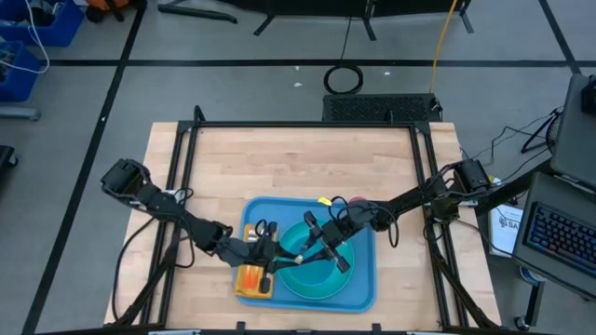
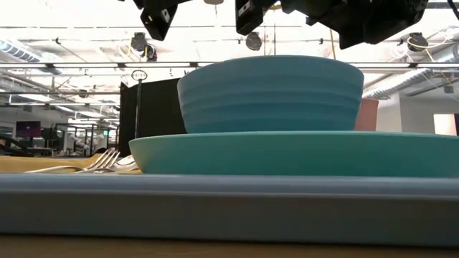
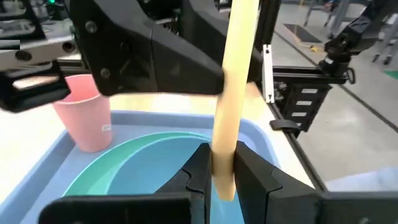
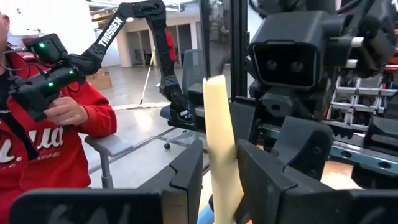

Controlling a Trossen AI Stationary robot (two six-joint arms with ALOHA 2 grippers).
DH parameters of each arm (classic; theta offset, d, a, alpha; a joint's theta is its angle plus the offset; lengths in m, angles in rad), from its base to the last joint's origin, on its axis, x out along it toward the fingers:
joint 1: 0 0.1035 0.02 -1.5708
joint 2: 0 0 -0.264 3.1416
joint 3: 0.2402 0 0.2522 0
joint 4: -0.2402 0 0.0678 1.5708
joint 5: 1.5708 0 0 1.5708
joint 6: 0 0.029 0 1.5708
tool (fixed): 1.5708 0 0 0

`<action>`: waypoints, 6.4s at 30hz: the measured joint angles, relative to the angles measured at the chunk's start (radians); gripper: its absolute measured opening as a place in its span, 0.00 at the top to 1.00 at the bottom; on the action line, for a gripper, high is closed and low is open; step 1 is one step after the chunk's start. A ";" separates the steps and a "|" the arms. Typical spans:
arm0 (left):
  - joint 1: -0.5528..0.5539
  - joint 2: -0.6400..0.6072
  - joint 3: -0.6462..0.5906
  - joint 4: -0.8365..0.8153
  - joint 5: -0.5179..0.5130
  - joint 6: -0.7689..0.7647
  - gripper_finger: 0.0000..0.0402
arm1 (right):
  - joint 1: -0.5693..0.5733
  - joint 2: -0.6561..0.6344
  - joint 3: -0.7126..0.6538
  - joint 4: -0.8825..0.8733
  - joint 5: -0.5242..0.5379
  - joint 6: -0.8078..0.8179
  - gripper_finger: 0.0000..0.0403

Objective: Set up tray
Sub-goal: Put the yellow table knife on top of the yellow table napkin to the right of the orange spoon

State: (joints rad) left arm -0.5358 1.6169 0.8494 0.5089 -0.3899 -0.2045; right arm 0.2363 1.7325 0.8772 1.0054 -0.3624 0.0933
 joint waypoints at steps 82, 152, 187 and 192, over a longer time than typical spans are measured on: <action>-0.149 0.001 -0.059 -0.385 -0.501 -0.497 0.88 | -0.007 -0.094 0.000 0.115 0.466 -0.013 0.78; -0.152 -0.047 -0.057 -0.461 -0.405 -0.417 0.76 | -0.060 -0.094 0.000 -0.020 0.412 0.223 1.00; 0.303 -0.128 -0.058 -0.729 0.375 -0.066 1.00 | 0.027 -0.094 0.000 0.015 0.411 0.181 1.00; 0.345 -0.116 -0.058 -0.724 0.438 -0.035 1.00 | 0.027 -0.094 0.000 0.015 0.411 0.179 1.00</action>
State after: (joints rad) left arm -0.1906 1.5013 0.7914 -0.2147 0.0479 -0.2398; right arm 0.2638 1.6386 0.8768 1.0200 0.0489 0.2722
